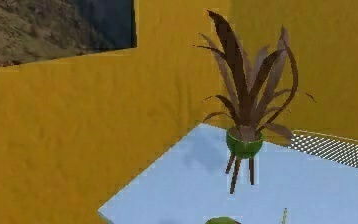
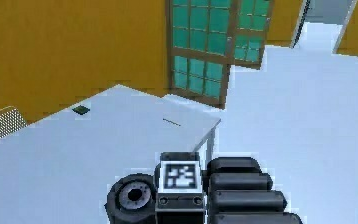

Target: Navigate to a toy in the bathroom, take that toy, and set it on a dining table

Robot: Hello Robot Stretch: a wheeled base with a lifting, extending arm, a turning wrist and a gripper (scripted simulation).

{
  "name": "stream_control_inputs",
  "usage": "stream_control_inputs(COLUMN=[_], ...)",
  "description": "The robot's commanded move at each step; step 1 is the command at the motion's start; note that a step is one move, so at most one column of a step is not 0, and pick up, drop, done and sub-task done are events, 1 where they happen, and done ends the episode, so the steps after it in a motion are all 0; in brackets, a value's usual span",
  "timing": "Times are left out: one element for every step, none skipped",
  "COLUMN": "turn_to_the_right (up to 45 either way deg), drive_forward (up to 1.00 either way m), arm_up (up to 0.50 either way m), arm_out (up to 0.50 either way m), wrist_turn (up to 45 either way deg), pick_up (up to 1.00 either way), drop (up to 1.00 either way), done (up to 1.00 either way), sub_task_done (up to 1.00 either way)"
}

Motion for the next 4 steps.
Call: stream_control_inputs(turn_to_the_right=[-39.0,0.0,0.0,0.0], drive_forward=[0.0,0.0,0.0,0.0], arm_up=[0.0,0.0,0.0,0.0], arm_out=[0.0,0.34,0.0,0.0], wrist_turn=[0.0,0.0,45.0,45.0], pick_up=[0.0,0.0,0.0,0.0], drop=[0.0,0.0,0.0,0.0], done=[0.0,0.0,0.0,0.0], sub_task_done=[0.0,0.0,0.0,0.0])
